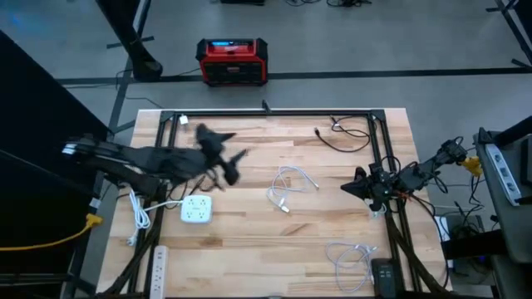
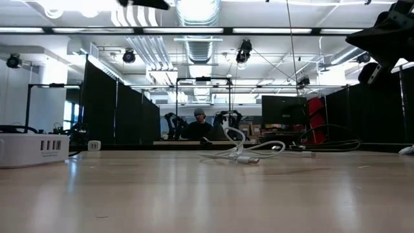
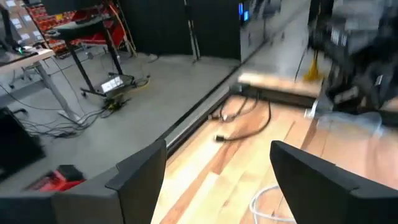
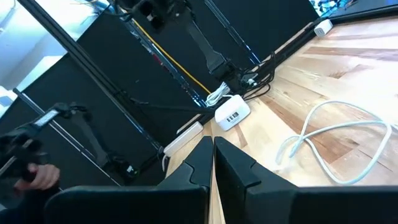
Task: Insert USB
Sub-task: Insert the white charger adapter into the top white outlet extension
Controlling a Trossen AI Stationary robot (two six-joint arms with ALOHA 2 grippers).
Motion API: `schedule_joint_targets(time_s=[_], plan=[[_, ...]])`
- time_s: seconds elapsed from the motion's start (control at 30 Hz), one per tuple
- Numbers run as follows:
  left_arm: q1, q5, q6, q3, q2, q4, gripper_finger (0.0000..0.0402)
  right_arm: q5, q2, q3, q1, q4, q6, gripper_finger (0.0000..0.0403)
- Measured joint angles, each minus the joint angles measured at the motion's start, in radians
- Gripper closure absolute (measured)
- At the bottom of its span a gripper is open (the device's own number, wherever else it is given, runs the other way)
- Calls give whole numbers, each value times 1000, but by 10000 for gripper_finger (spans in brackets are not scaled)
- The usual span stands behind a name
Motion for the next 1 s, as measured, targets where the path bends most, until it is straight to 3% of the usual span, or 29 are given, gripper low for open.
schedule_joint_targets(time_s=[0.1,0.27,0.43,0.5,0.63,0.7,0.8,0.93,1.0], plan=[[15,-12,-13,133,148,-147,125,0,0,0,0,0,3,403],[41,-148,-118,312,338,-323,125,-1,0,0,0,-1,-9,403],[49,-141,-145,419,449,-382,125,-3,0,0,0,-2,-10,403],[54,-61,-145,432,472,-388,125,-3,0,0,0,-2,-10,403],[109,302,-223,441,507,-387,126,-3,0,0,0,-2,-11,403],[131,432,-253,441,526,-387,126,-3,0,0,0,-2,-10,403],[140,552,-245,437,548,-396,126,-3,0,0,0,-2,-13,403],[140,712,-125,437,578,-429,126,-3,0,0,0,-2,-15,403],[137,740,-90,437,598,-455,126,-3,0,0,0,-3,-21,403]])
